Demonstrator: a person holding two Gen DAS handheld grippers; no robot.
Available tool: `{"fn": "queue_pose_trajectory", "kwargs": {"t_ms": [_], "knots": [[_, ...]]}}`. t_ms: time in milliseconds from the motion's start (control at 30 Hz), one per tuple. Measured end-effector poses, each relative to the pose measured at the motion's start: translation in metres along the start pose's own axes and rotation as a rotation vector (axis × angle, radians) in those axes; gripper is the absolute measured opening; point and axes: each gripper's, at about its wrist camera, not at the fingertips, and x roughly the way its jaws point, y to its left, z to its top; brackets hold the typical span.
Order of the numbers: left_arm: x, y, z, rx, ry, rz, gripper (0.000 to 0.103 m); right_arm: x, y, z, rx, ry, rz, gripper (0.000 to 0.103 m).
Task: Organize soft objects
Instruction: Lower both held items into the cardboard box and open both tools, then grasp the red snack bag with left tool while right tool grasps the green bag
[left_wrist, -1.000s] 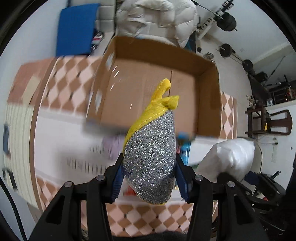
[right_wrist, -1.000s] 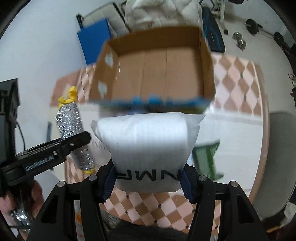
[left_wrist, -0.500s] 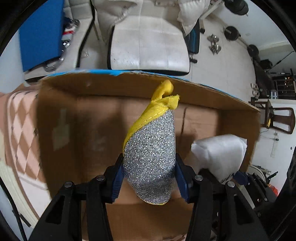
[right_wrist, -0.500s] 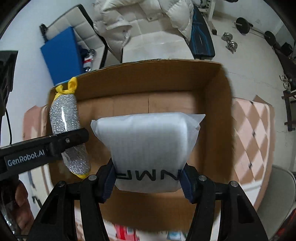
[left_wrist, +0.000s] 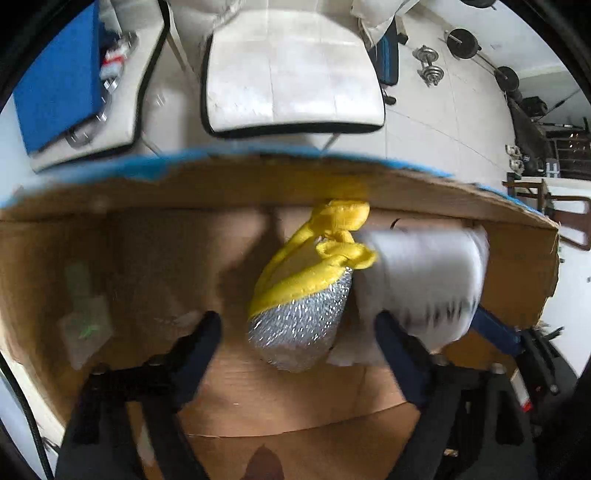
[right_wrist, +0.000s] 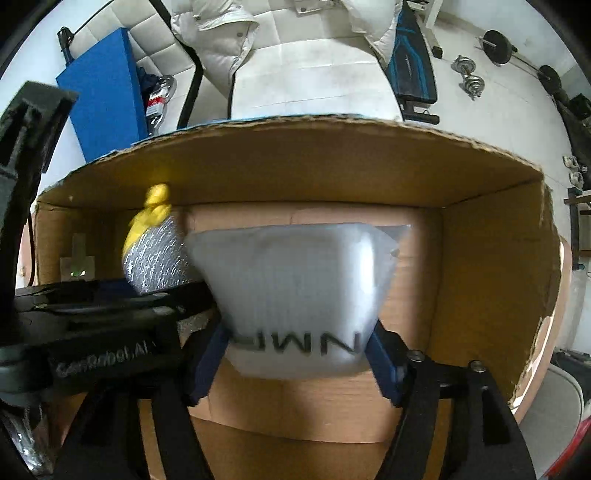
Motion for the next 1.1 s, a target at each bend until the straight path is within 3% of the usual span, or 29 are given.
{"fn": "queue_pose_trajectory", "kwargs": {"t_ms": [67,233,467,633,800,867,1000,1100], "knots": [[-0.009,0.002,-0.007,0.007,-0.023,0.032,0.096,-0.006,0.004,-0.001,-0.012,-0.01,-0.01,0.089],[-0.04,0.008,-0.029,0.012,-0.077,0.061,0.098,-0.029,0.012,-0.012,-0.022,-0.039,-0.008,0.102],[-0.084,0.004,-0.075,0.017,-0.168,0.098,0.098,-0.077,0.034,-0.041,-0.08,-0.132,-0.057,0.103],[-0.123,-0.006,-0.138,0.022,-0.303,0.173,0.098,-0.121,0.034,-0.086,-0.121,-0.216,-0.115,0.103],[-0.123,-0.011,-0.224,0.009,-0.372,0.243,0.098,-0.155,0.003,-0.159,-0.114,-0.251,-0.11,0.103],[-0.106,-0.013,-0.257,0.005,-0.354,0.254,0.098,-0.154,-0.012,-0.195,-0.116,-0.25,-0.135,0.103],[-0.034,-0.019,-0.308,0.005,-0.178,0.189,0.098,-0.123,-0.043,-0.257,-0.1,-0.181,-0.196,0.103],[0.014,-0.025,-0.324,0.01,-0.07,0.163,0.098,-0.086,-0.066,-0.291,-0.082,-0.093,-0.21,0.103]]}}
